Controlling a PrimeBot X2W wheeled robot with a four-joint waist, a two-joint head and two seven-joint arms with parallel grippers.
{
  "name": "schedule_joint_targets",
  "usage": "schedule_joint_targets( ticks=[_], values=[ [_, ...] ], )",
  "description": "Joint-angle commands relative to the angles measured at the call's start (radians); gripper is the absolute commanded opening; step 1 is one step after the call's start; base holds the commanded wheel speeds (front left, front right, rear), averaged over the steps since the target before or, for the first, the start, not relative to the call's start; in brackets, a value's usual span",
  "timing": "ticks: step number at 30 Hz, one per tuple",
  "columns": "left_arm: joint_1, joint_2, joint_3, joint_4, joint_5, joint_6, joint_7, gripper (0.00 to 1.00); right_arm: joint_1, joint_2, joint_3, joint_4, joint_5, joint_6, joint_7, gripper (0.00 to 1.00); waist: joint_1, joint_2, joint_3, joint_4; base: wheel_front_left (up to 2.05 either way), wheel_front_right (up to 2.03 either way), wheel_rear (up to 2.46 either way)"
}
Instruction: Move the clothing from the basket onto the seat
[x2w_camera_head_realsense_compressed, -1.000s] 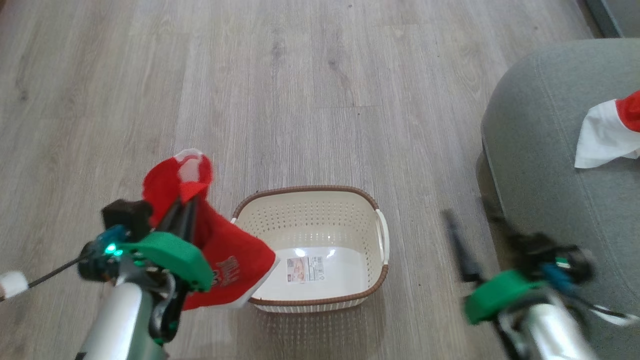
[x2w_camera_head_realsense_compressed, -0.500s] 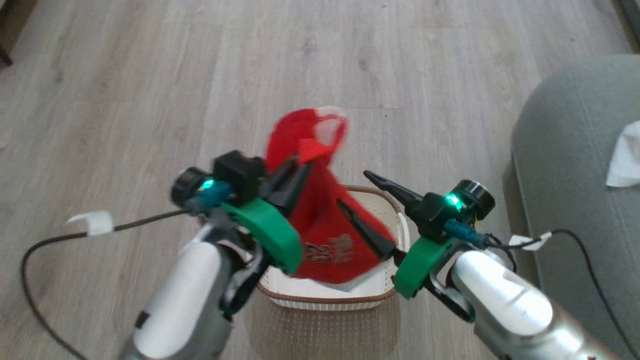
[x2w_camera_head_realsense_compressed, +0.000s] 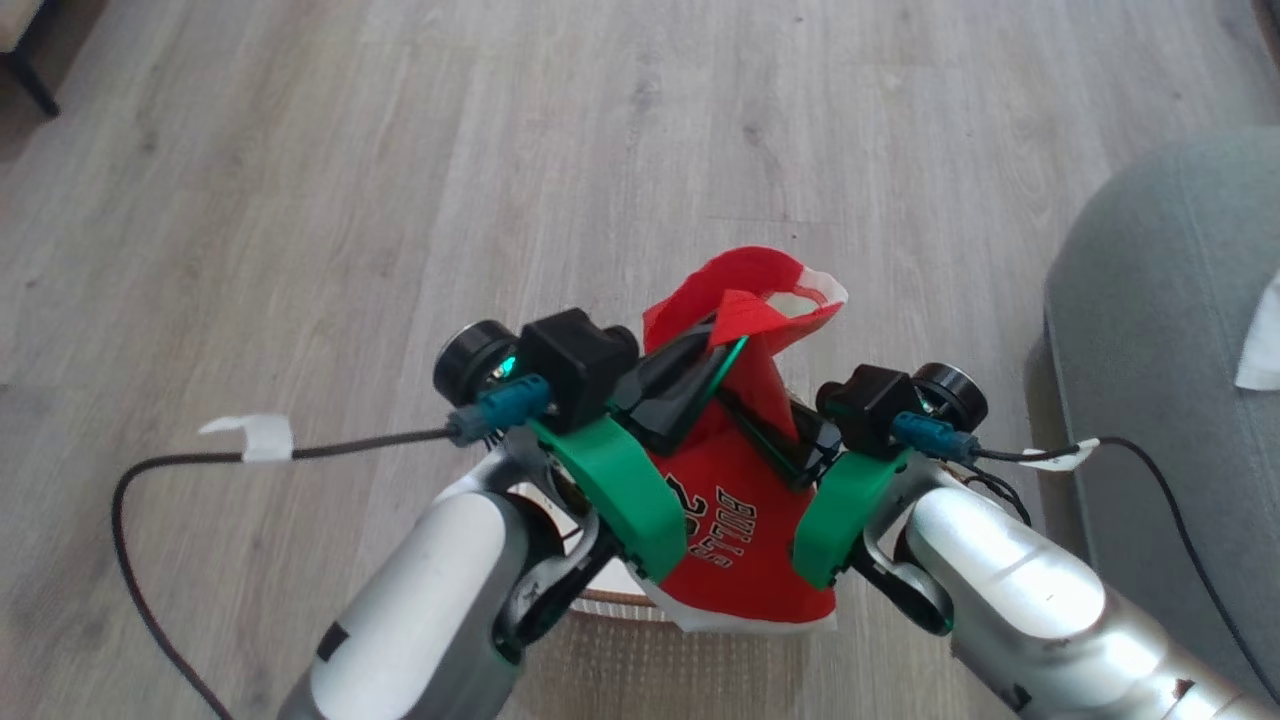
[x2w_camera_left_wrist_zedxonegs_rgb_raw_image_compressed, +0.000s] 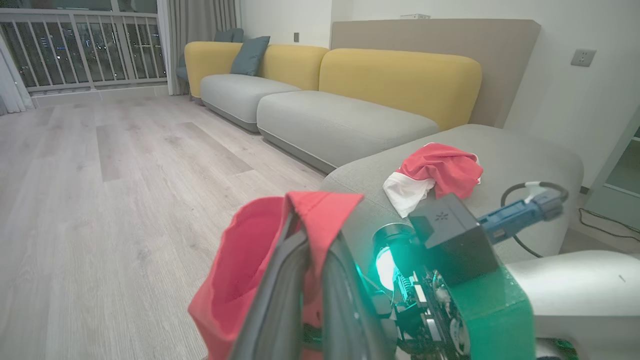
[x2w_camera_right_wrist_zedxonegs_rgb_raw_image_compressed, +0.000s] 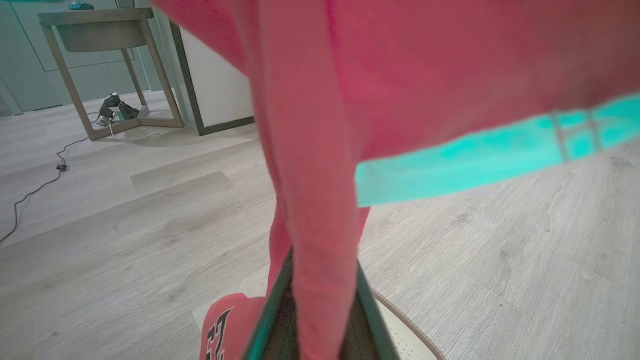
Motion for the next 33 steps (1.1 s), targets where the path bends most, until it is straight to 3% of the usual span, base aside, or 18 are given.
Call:
schedule_joint_targets(
  ticks=[1, 5, 7, 8, 9, 10, 11, 17, 24, 33],
  values=[
    [-0.055, 0.005, 0.044, -0.037, -0.009, 0.004, -0.001, 0.0, -0.023, 0.001, -0.001, -0.03, 0.008, 0.0, -0.006, 0.0, 0.0, 0.0, 0.003, -0.007, 0.0, 0.0, 0.0],
    [-0.049, 0.021, 0.08, 0.005, -0.016, 0.032, -0.004, 0.0, -0.019, -0.024, -0.006, -0.068, 0.045, 0.0, -0.006, 0.0, 0.0, 0.0, 0.013, -0.034, 0.0, 0.0, 0.0],
    [-0.052, 0.038, 0.098, 0.044, -0.003, 0.048, -0.013, 0.1, -0.014, -0.041, -0.006, -0.097, 0.07, 0.0, -0.006, 0.0, 0.0, 0.0, 0.018, -0.054, 0.0, 0.0, 0.0],
    [-0.052, 0.045, 0.102, 0.067, 0.003, 0.053, -0.016, 0.22, -0.012, -0.051, -0.003, -0.114, 0.09, 0.0, -0.006, 0.0, 0.0, 0.0, 0.022, -0.065, 0.0, 0.0, 0.0],
    [-0.051, 0.049, 0.106, 0.092, 0.004, 0.057, -0.017, 0.45, -0.01, -0.063, -0.001, -0.129, 0.111, 0.0, -0.006, 0.0, 0.0, 0.0, 0.027, -0.078, 0.0, 0.0, 0.0],
    [-0.051, 0.055, 0.106, 0.117, 0.011, 0.061, -0.021, 0.91, -0.011, -0.076, 0.0, -0.145, 0.133, 0.0, -0.006, 0.0, 0.0, 0.0, 0.032, -0.091, 0.0, 0.0, 0.0],
    [-0.052, 0.059, 0.109, 0.141, 0.018, 0.068, -0.027, 1.0, -0.013, -0.088, 0.001, -0.16, 0.155, 0.0, -0.006, 0.0, 0.0, 0.0, 0.039, -0.109, 0.0, 0.0, 0.0],
    [-0.05, 0.05, 0.093, 0.236, 0.029, 0.063, -0.09, 1.0, -0.028, -0.165, -0.059, -0.229, 0.253, 0.0, -0.006, 0.0, 0.0, 0.0, 0.076, -0.214, 0.0, 0.0, 0.0],
    [-0.039, 0.036, 0.044, 0.272, 0.038, 0.041, -0.154, 1.0, -0.007, -0.232, -0.187, -0.267, 0.252, 0.0, -0.006, 0.0, 0.0, 0.0, 0.115, -0.37, 0.0, 0.0, 0.0],
    [-0.042, 0.02, -0.025, 0.264, 0.051, 0.026, -0.173, 1.0, 0.064, -0.239, -0.35, -0.299, 0.225, 0.0, -0.006, 0.0, 0.0, 0.0, 0.187, -0.545, 0.0, 0.0, 0.0]
  ],
)
